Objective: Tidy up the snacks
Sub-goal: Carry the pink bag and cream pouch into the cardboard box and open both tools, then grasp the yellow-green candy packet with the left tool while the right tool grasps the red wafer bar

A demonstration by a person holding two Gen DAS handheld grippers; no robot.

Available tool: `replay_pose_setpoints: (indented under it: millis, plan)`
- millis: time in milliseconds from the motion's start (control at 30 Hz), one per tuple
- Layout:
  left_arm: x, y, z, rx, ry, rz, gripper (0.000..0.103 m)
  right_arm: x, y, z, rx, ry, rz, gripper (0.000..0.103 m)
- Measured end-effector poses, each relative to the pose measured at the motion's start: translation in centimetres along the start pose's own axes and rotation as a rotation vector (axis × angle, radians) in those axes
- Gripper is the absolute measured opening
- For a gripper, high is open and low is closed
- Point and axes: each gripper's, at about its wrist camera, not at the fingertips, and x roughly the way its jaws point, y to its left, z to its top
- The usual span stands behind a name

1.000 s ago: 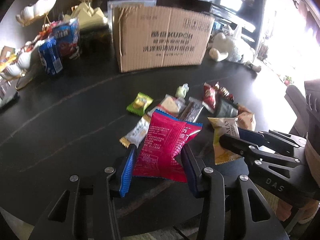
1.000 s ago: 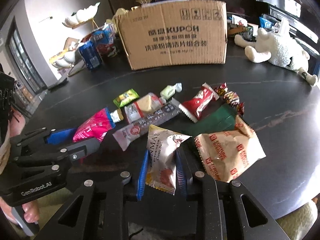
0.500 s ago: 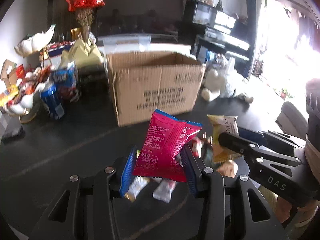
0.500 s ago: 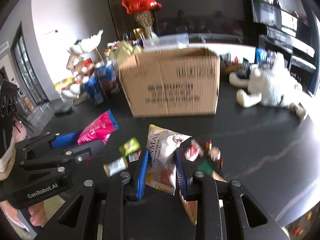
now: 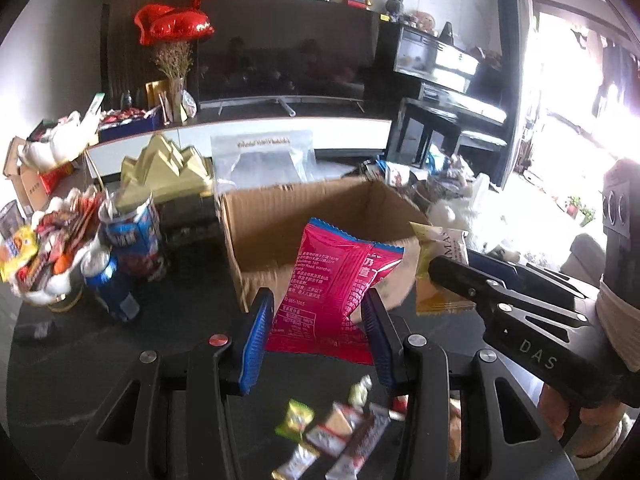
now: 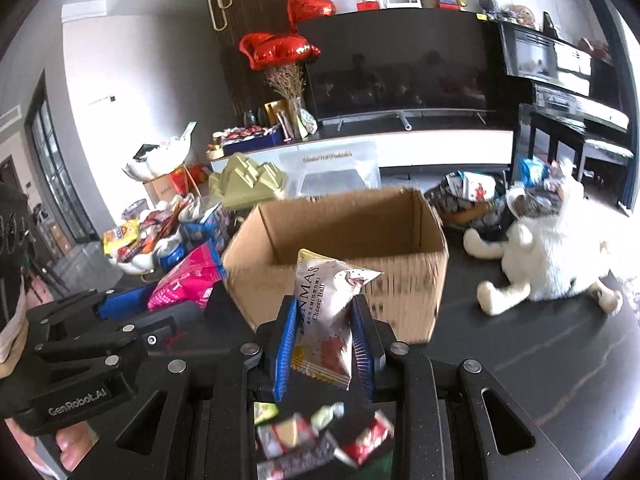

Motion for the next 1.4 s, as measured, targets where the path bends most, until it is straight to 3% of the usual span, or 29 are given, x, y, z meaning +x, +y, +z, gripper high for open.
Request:
replay_pose_setpoints:
  millis: [233,567,667,767,1400]
  plan:
    - [2.6,0.9,3.7,-0.006,0.019,-0.001,0.045,2.7,-0.6,3.8,0.009,0.004,0.030,0.028]
    - [8.1,3.0,7.2,-0.037,0.077,0.034,0.046,7.3,-1.5,7.7,0.006,0.031,0.003,0.029]
    - [8.9,3.3,7.6,-0.029,0.072,0.091,0.064,8.8,-2.0,8.1,0.010,0.061,-0.006,0.032]
    - [8.2,3.3,7.3,-0.012,0.051,0.125,0.069,8.9,-2.7,7.8,0.024,0.059,-0.057,0.054]
    - [-1.7,0.6,-0.3,0.052,-0.037,0.098,0.075,-0.1,0.1,0.8,-0.007,0.045,-0.065,0.060]
